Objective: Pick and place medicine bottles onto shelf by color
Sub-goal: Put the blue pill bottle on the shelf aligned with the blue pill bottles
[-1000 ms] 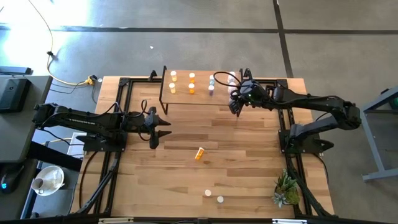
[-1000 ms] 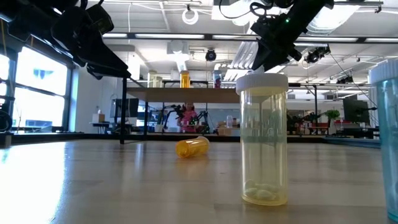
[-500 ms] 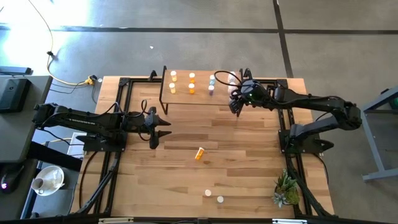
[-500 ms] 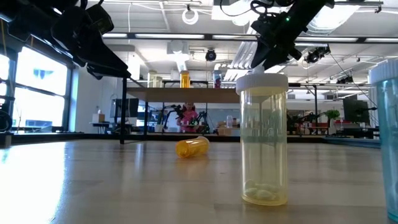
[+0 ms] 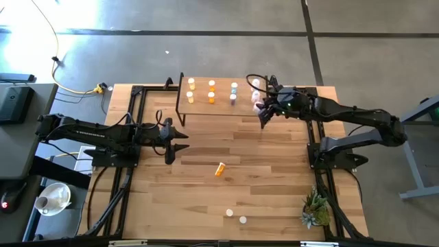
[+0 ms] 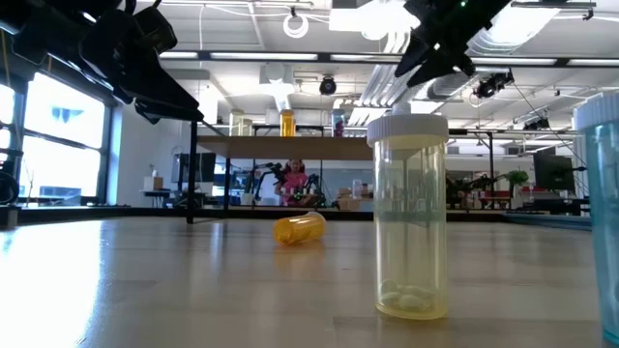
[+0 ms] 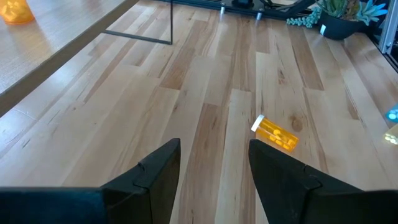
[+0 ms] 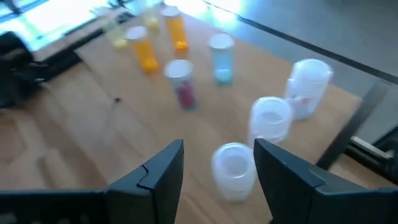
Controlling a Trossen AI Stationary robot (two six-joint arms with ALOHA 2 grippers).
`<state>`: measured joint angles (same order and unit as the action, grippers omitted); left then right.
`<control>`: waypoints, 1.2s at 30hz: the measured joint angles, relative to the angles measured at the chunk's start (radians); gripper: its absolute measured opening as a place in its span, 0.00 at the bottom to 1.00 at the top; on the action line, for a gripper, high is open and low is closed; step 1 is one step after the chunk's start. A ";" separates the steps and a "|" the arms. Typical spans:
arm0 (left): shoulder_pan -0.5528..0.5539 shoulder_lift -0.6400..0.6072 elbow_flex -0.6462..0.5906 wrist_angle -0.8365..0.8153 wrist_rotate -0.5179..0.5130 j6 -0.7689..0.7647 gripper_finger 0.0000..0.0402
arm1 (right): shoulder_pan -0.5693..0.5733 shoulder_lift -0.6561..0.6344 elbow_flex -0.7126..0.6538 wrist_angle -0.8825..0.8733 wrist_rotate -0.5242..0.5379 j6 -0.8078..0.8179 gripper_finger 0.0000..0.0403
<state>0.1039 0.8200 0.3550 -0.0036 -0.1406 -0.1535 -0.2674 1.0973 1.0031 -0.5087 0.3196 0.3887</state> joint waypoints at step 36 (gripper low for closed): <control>0.000 0.000 0.000 0.000 0.101 -0.082 0.45 | 0.694 0.352 0.000 0.178 0.029 0.240 0.46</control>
<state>0.1036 0.8200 0.3550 -0.0032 -0.0391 -0.2357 0.4261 1.4498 1.0031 -0.3304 0.3485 0.6289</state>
